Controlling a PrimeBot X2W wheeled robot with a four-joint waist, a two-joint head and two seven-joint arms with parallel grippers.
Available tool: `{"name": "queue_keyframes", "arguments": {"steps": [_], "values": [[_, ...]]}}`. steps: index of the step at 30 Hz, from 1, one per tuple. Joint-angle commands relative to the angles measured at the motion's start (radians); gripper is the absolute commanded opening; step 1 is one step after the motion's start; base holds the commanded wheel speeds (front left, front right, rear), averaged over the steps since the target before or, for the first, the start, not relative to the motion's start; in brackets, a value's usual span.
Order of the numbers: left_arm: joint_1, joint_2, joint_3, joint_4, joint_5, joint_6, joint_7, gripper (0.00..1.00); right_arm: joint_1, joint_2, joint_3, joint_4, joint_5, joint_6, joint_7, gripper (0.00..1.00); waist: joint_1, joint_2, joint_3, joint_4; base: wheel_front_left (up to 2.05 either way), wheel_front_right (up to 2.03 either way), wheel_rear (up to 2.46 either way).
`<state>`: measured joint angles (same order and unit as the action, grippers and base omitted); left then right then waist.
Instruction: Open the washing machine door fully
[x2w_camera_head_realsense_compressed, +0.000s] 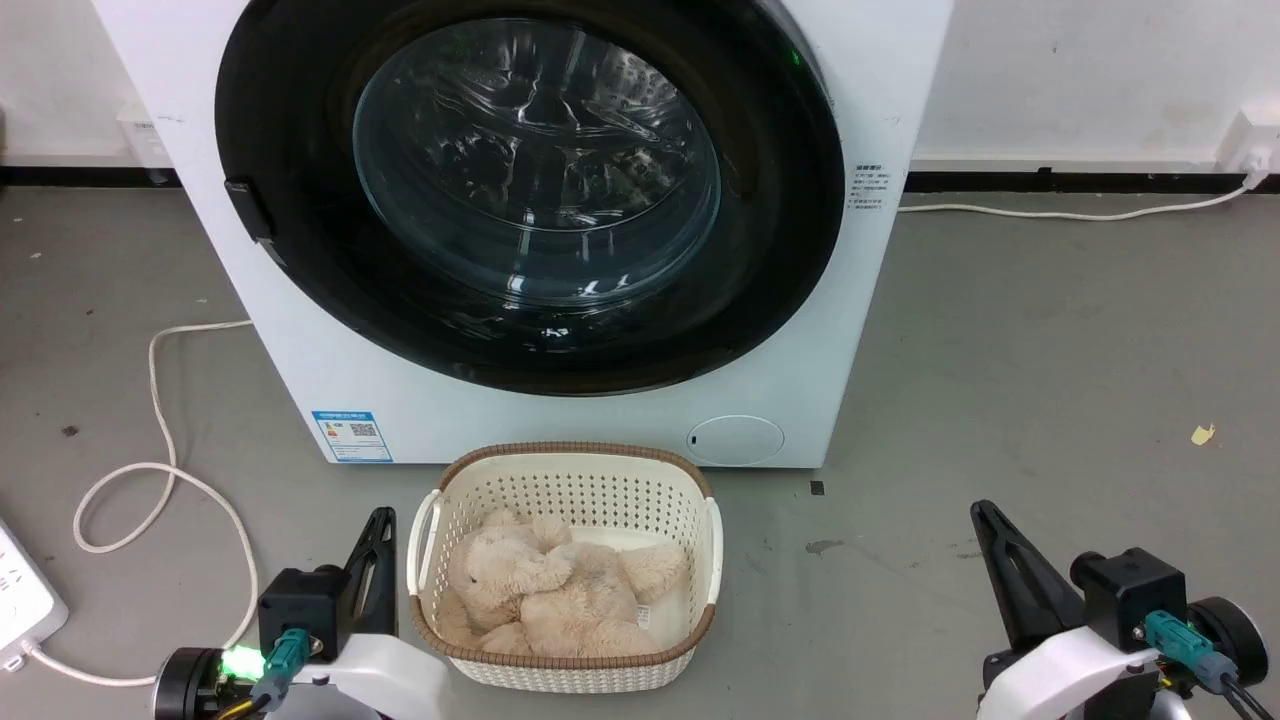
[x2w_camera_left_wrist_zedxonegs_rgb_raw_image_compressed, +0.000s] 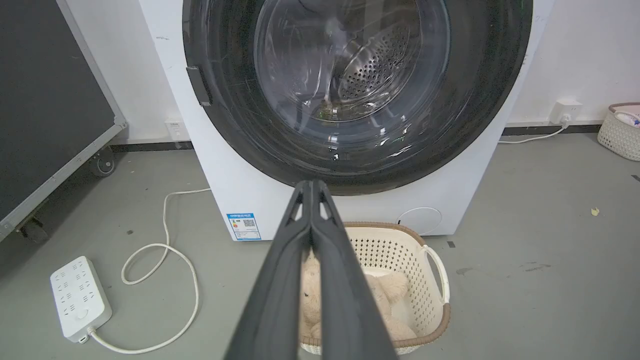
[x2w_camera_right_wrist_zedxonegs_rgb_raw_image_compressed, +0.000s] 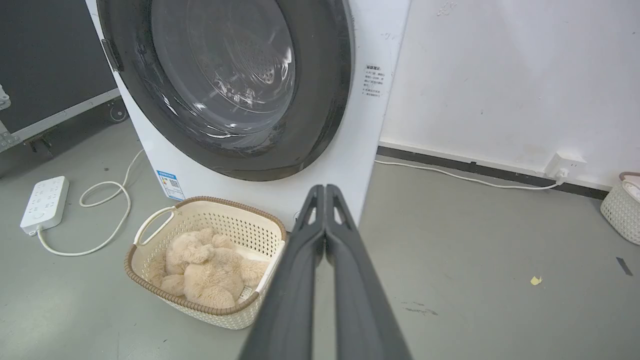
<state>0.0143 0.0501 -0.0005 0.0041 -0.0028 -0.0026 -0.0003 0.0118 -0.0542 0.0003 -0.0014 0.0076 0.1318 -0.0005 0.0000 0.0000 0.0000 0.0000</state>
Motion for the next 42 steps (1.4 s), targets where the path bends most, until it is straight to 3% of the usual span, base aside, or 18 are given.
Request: {"name": "queue_keyframes", "arguments": {"steps": [1, 13, 14, 15, 16, 42], "values": [[-0.014, 0.000, 0.000, -0.004, 0.003, 0.003, 0.000, 0.00, -0.012, 0.004, 0.000, 0.001, -0.008, -0.001, 0.000, 0.00, 0.0000, 0.0000, 0.000, 0.000, 0.00, 0.00, 0.00], [-0.014, 0.000, 0.000, -0.004, 0.003, 0.003, 0.000, 0.00, -0.012, 0.004, 0.000, 0.001, -0.008, -0.001, 0.000, 0.00, 0.0000, 0.0000, 0.000, 0.000, 0.00, 0.00, 0.00], [0.000, 0.000, 0.000, 0.000, 0.000, 0.000, 0.000, 1.00, 0.000, 0.000, 0.000, 0.000, 0.000, 0.000, 0.000, 1.00, 0.0000, 0.0000, 0.000, 0.000, 0.00, 0.00, 0.00], [0.001, 0.000, 0.000, 0.000, 0.000, 0.000, 0.000, 0.00, 0.000, 0.000, 0.000, 0.000, 0.001, 0.000, 0.000, 0.00, 0.0000, 0.0000, 0.000, 0.000, 0.00, 0.00, 0.00], [0.001, 0.000, 0.000, 0.000, 0.000, 0.000, -0.001, 1.00, 0.001, 0.000, 0.001, 0.000, 0.001, 0.000, 0.000, 1.00, 0.0000, 0.0000, 0.000, 0.000, 0.00, 0.00, 0.00], [-0.034, 0.000, -0.038, -0.019, -0.008, 0.014, -0.049, 1.00, -0.059, -0.012, -0.012, -0.030, 0.053, 0.000, -0.028, 1.00, 0.0000, 0.0000, 0.070, 0.016, 0.00, 0.00, 0.00]]}}
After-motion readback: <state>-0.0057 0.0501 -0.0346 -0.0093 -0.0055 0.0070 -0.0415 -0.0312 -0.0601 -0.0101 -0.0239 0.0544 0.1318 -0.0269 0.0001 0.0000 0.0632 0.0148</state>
